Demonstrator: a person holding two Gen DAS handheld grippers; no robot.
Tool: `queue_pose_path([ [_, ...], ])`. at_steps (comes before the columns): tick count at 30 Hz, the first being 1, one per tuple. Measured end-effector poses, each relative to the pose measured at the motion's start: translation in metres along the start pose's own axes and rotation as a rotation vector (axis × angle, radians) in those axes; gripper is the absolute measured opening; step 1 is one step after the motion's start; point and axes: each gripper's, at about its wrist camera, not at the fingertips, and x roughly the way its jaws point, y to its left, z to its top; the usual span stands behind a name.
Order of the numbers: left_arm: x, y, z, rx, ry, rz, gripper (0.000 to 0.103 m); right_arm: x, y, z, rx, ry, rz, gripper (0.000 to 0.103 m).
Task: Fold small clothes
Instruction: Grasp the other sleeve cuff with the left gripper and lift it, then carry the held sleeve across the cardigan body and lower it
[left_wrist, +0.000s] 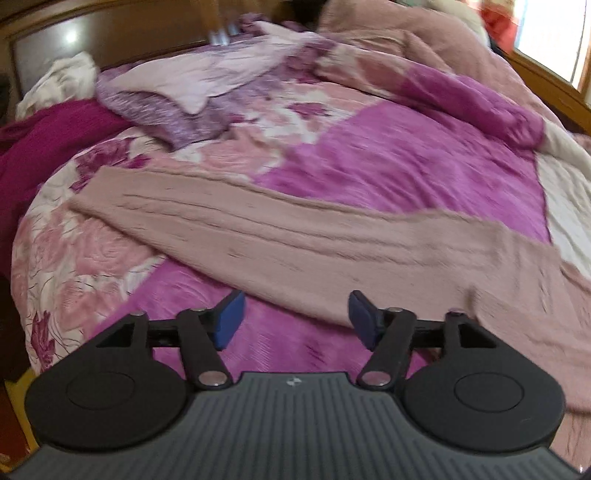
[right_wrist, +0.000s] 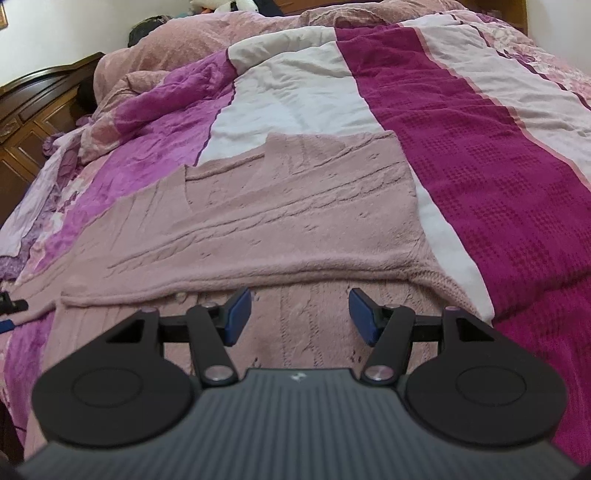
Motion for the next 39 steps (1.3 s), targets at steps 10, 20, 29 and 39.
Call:
queue_pose_path([
  [10, 0.061, 0.064, 0.018, -0.306, 0.066, 0.030, 0.077, -0.005, 0.022, -0.013, -0.075, 0.016, 0.003, 0.061],
  [20, 0.089, 0.077, 0.032, -0.357, -0.041, 0.034, 0.081, -0.002, 0.022, -0.023, -0.066, 0.056, -0.026, 0.061],
  [29, 0.075, 0.081, 0.039, -0.293, -0.138, 0.000, 0.013, -0.006, 0.023, -0.025, -0.069, 0.048, -0.031, 0.061],
  [39, 0.002, 0.047, 0.048, -0.190, -0.326, -0.164, 0.012, -0.015, 0.028, -0.026, -0.070, 0.022, -0.010, 0.061],
])
